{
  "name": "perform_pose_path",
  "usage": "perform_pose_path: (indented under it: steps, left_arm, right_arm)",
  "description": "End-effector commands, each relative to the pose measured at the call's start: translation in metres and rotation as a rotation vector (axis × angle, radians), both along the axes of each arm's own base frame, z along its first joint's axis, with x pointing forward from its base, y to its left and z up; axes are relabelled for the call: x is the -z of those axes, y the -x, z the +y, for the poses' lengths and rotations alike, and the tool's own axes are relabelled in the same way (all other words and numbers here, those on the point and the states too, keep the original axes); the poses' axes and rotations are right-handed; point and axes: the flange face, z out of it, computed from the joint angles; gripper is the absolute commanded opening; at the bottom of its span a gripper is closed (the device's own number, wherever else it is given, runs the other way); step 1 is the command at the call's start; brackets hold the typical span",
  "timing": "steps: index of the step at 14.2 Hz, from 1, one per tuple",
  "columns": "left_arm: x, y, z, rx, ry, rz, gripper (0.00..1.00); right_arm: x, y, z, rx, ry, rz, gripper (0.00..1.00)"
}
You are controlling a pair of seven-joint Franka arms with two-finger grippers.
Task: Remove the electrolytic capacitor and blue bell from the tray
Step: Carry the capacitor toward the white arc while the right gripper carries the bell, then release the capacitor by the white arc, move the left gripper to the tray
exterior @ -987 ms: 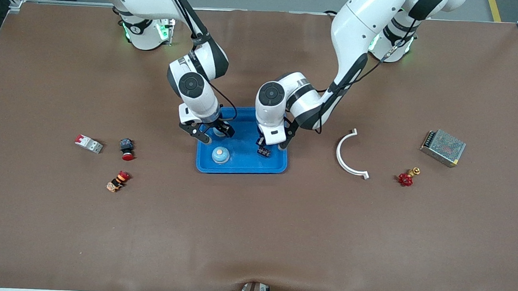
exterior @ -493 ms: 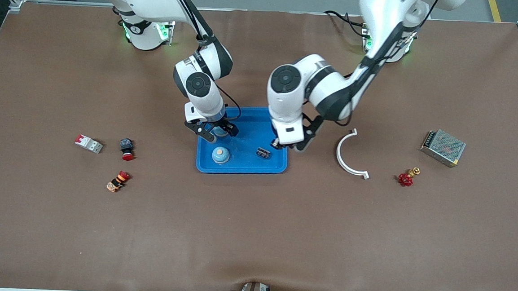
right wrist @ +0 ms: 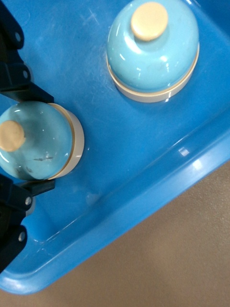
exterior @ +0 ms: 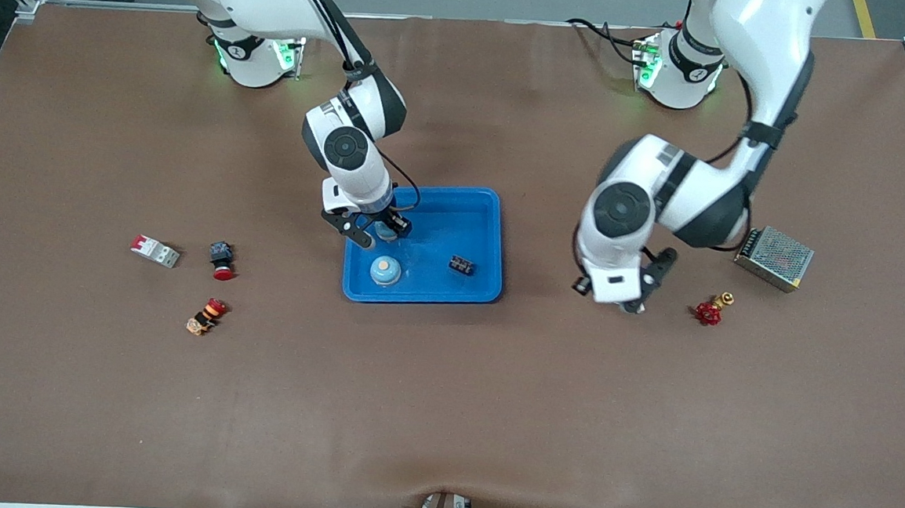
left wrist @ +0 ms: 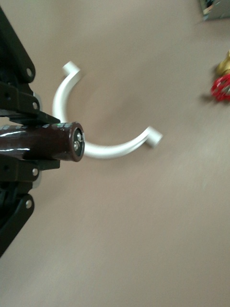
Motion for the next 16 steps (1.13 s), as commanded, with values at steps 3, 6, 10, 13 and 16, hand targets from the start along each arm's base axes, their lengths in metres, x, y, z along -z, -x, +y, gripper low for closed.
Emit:
perform_pose_path:
  steps: [3,6,10,13,16]
  left_arm:
    - [0.036,0.007,0.061,0.016,0.020,0.072,0.00]
    - [0.076,0.011,0.078,0.009,0.026,0.131,0.00]
    - [0.112,0.030,0.085,-0.014,0.075,0.120,0.00]
    - [0.115,0.032,0.077,-0.001,0.074,0.127,0.64]
    - [0.082,0.022,0.074,0.001,0.076,0.074,1.00]
  right_arm:
    - [-0.027,-0.016,0.011,0.004,0.015,0.063,0.00]
    - [-0.069,-0.048,0.000,-0.043,0.052,0.170,0.00]
    - [-0.134,-0.103,-0.075,-0.167,0.044,0.298,0.00]
    - [-0.171,-0.130,-0.154,-0.341,0.083,0.266,0.00]
    - [-0.189,-0.152,-0.232,-0.503,0.100,0.240,0.00]
